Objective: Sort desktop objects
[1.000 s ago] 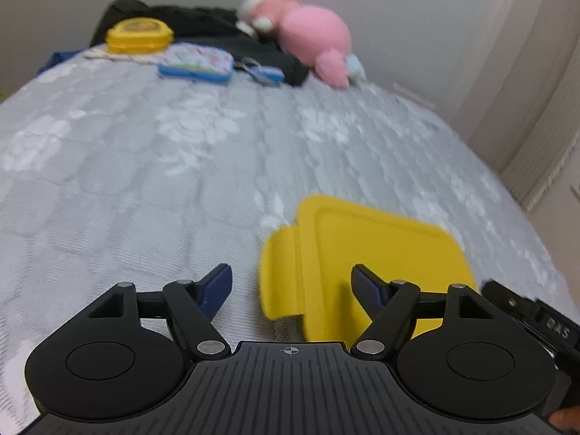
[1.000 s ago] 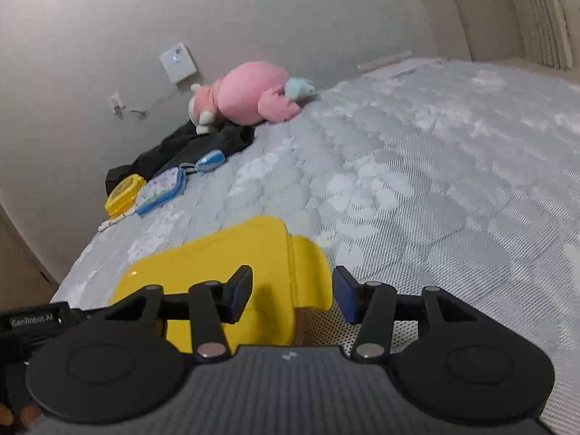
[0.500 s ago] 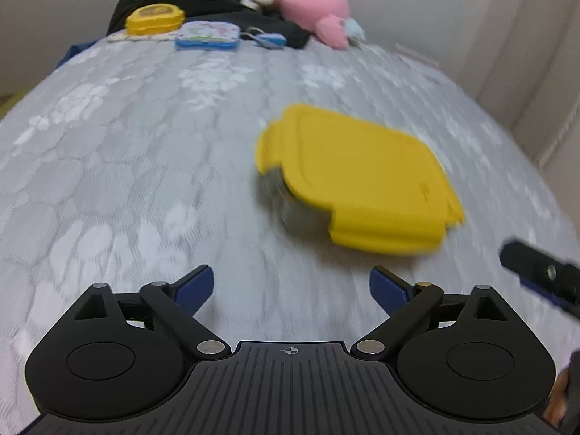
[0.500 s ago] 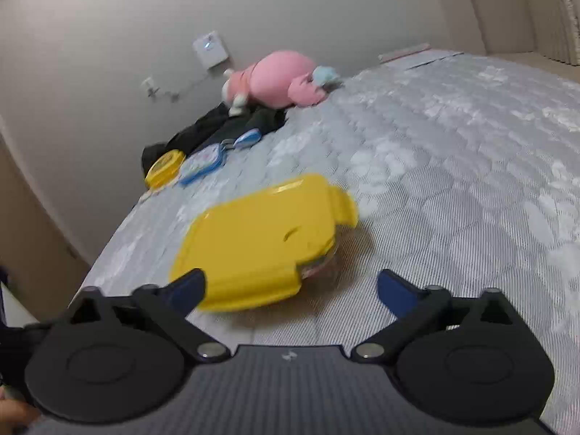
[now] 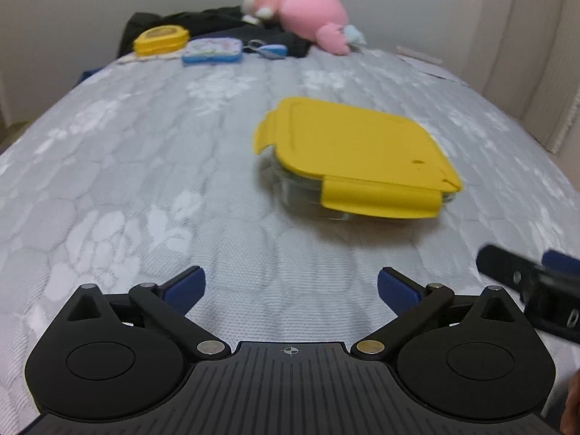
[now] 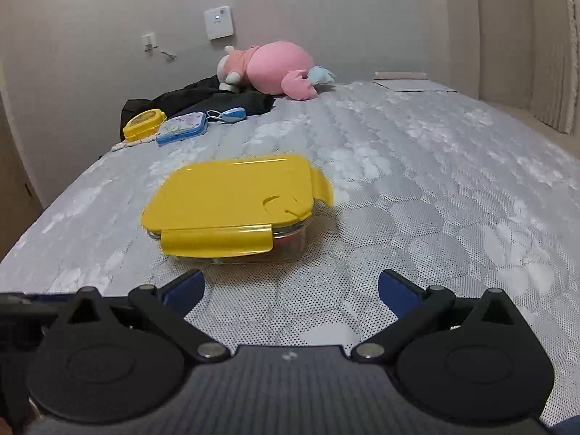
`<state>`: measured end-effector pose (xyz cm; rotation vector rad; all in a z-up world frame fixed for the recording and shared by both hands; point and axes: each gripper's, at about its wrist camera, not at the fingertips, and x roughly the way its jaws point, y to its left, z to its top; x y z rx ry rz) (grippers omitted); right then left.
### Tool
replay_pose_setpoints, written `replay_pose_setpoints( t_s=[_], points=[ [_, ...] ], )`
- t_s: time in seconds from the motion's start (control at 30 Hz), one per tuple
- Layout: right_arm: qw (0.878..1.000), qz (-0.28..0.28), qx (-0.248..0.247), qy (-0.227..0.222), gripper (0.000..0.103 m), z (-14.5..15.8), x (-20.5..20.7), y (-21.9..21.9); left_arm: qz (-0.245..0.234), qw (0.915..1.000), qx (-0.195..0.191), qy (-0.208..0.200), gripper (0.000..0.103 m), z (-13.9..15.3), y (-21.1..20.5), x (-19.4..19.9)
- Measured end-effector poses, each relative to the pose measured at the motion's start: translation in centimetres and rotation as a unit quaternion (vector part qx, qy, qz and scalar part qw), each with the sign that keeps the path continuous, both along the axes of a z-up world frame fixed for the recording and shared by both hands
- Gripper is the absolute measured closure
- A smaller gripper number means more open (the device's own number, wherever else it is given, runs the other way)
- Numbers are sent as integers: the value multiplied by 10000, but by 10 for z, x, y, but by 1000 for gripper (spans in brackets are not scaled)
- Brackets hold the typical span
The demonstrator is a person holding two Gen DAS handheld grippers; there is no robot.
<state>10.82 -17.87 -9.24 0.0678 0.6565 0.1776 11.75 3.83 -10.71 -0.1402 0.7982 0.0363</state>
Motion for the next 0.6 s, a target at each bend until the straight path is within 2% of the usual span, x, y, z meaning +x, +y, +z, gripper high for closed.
replay_pose_setpoints(
  t_s=[0.23, 0.47, 0.6],
  points=[
    [9989, 22, -448, 131, 0, -8, 4, 10, 133, 9994, -156, 272, 0, -10, 4, 3],
    [9987, 55, -479, 161, 0, -9, 4, 10, -83, 9995, 88, 281, 0, -13, -7, 1],
    [9986, 56, -484, 199, 0, -9, 5, 10, -59, 9995, 38, 324, 0, -14, -6, 2]
  ],
)
